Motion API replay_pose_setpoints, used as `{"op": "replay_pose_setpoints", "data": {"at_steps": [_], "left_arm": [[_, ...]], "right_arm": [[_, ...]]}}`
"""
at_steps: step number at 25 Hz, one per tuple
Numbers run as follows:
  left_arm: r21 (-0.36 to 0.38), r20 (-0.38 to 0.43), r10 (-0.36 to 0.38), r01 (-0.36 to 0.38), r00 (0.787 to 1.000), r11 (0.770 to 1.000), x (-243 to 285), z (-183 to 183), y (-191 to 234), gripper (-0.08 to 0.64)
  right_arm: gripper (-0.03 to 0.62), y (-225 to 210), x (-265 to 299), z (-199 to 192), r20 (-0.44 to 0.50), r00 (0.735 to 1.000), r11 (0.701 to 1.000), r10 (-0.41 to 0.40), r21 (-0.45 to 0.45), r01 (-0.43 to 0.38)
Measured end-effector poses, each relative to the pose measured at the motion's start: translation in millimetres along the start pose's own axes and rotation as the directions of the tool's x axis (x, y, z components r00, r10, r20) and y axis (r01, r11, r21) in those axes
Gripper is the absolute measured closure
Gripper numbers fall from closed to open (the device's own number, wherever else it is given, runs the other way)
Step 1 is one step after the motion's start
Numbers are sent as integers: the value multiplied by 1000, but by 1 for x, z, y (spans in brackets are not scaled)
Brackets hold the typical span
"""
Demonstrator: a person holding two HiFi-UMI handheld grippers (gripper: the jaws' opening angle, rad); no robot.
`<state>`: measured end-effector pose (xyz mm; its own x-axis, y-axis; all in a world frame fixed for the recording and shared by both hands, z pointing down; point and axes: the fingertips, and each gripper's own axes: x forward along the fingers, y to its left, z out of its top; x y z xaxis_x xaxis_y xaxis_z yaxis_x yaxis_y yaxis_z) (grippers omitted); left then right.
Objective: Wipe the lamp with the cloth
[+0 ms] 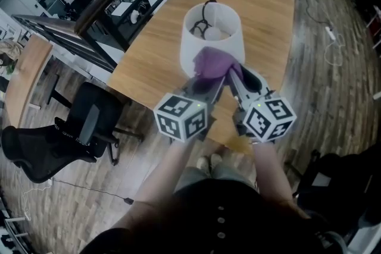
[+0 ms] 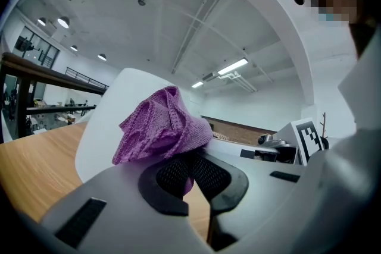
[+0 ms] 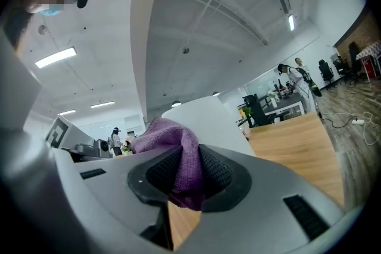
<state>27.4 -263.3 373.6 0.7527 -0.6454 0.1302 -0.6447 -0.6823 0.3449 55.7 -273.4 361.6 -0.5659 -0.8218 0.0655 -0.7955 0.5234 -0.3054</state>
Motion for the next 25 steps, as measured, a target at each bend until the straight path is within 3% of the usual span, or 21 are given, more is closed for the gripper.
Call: {"op": "replay_pose_setpoints", "data": {"at_steps": [25], "left_arm": [[-92,-102,-14,4,995,996,5,-58,3,549]], "right_arm": [[514,-18,-11,-55,-97,994,994,-45,96,54]]}}
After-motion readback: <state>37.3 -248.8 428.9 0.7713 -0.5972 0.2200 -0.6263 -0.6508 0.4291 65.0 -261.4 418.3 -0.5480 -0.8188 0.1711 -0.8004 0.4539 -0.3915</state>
